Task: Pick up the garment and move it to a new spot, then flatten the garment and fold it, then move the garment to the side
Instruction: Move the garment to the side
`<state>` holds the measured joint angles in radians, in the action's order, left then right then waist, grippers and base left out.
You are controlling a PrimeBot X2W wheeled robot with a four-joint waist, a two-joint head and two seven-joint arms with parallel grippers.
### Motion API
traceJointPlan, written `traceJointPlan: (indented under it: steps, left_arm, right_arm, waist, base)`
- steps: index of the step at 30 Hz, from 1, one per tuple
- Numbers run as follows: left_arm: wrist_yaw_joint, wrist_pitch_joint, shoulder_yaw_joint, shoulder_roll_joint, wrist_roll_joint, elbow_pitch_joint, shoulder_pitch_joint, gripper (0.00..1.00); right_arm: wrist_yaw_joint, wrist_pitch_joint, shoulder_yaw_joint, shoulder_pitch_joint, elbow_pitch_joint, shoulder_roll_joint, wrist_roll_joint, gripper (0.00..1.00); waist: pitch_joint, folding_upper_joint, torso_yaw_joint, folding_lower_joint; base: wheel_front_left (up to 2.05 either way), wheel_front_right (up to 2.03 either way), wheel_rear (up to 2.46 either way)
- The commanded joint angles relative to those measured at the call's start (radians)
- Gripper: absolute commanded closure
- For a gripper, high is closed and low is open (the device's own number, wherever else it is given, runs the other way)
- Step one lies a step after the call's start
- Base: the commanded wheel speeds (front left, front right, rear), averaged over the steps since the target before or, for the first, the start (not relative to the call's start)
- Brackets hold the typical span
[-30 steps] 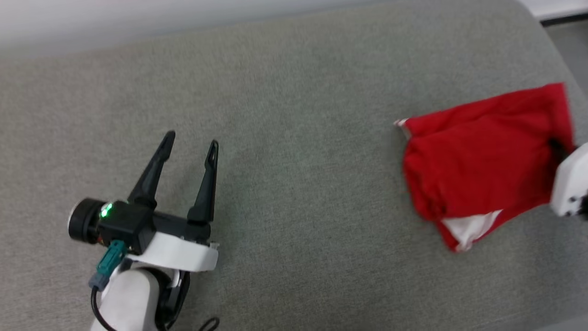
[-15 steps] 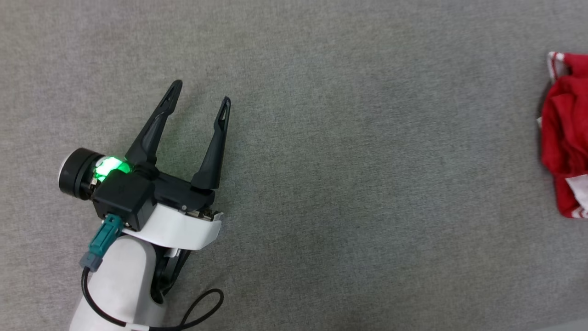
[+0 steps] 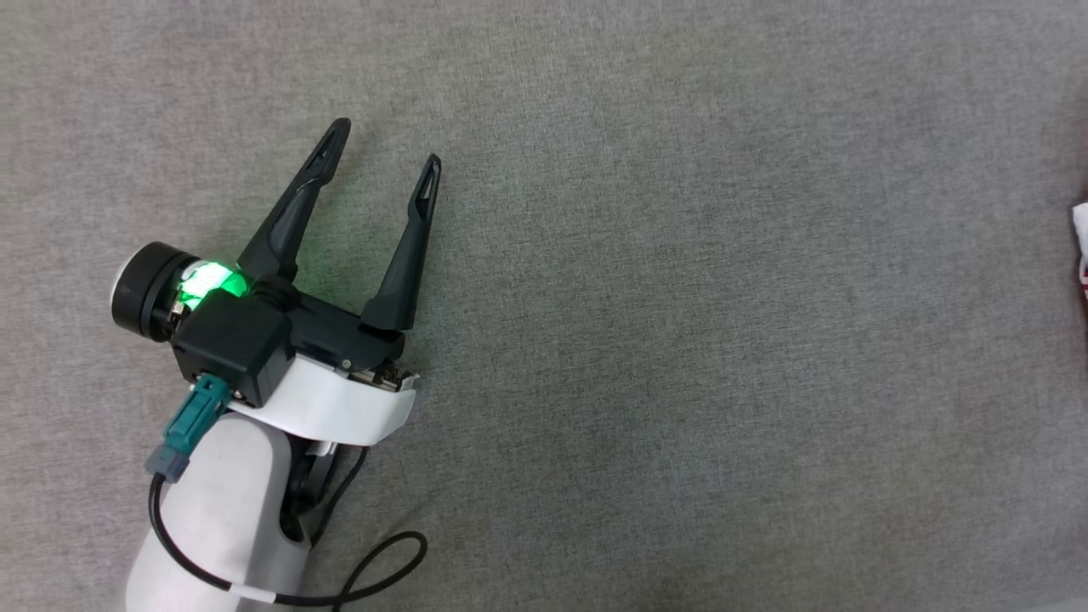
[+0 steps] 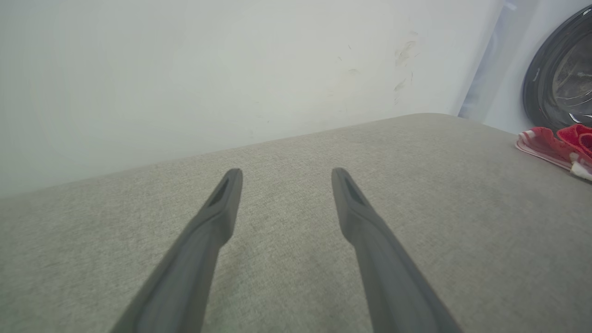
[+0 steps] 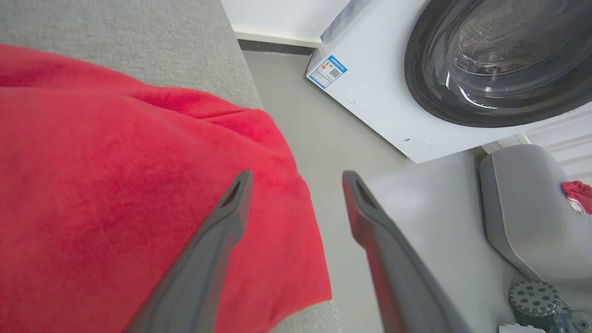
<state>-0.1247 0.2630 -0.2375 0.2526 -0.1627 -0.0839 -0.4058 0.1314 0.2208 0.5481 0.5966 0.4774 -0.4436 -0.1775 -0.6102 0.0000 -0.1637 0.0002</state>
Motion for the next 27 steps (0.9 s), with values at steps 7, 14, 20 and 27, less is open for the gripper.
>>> traceJointPlan:
  steps: [7,14,20,27]
  left_arm:
    - [-0.003,0.002,-0.002,-0.026,-0.012,0.033,0.027,0.00]
    - [0.008,0.002,0.013,-0.079,-0.029,0.078,0.105,0.00]
    - [0.022,0.002,0.038,-0.121,-0.042,0.119,0.195,0.00]
    - [0.036,0.002,0.058,-0.152,-0.046,0.156,0.280,0.00]
  right_arm:
    - [-0.001,-0.167,-0.001,0.042,0.130,-0.038,0.008,0.00]
    - [-0.001,-0.338,-0.069,0.013,0.270,-0.059,0.080,0.00]
    - [-0.001,-0.427,-0.137,-0.050,0.331,-0.010,0.151,0.00]
    - [-0.001,-0.467,-0.199,-0.163,0.310,0.081,0.222,0.00]
  waist:
    - [0.089,0.0000,0.015,-0.0002]
    - [0.231,0.0000,0.051,-0.0002]
    - [0.350,0.0000,0.088,-0.0002]
    - [0.450,0.0000,0.141,-0.0002]
  base:
    - [0.00,0.00,0.00]
    - [0.00,0.00,0.00]
    - [0.00,0.00,0.00]
    - [0.00,0.00,0.00]
